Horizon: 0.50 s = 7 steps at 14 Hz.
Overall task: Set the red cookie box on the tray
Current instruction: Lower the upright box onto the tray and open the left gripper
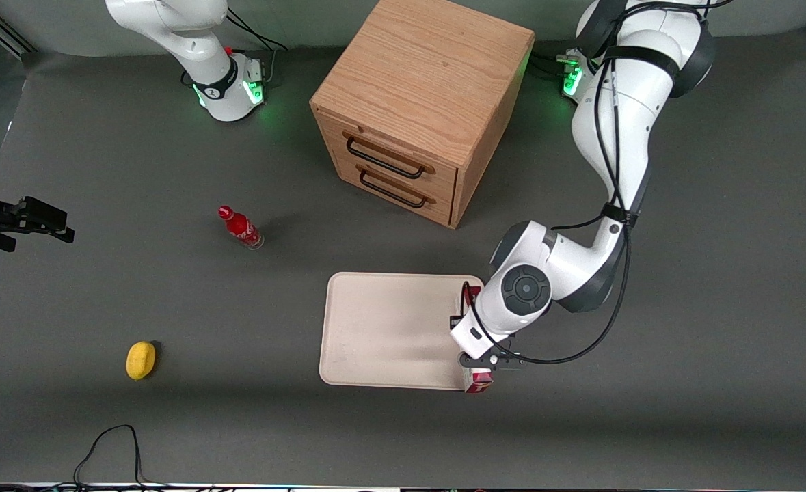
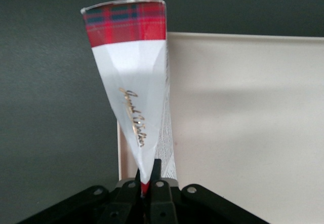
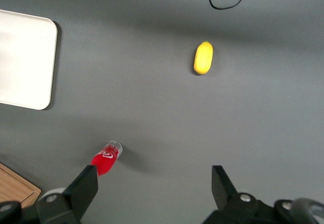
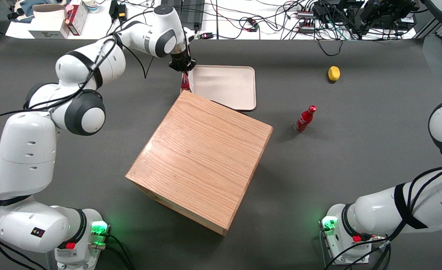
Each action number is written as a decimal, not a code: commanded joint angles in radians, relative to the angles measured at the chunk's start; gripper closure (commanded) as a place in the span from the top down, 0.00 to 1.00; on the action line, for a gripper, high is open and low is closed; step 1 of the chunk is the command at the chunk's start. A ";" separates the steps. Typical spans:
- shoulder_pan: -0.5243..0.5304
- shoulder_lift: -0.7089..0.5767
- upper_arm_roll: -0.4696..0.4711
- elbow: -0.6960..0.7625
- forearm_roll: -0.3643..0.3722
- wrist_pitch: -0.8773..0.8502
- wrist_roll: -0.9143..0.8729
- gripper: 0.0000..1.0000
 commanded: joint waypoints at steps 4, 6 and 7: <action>-0.028 -0.002 0.016 -0.007 0.023 0.011 -0.023 1.00; -0.028 -0.002 0.016 -0.006 0.023 0.013 -0.025 1.00; -0.028 -0.003 0.016 -0.005 0.023 0.013 -0.023 1.00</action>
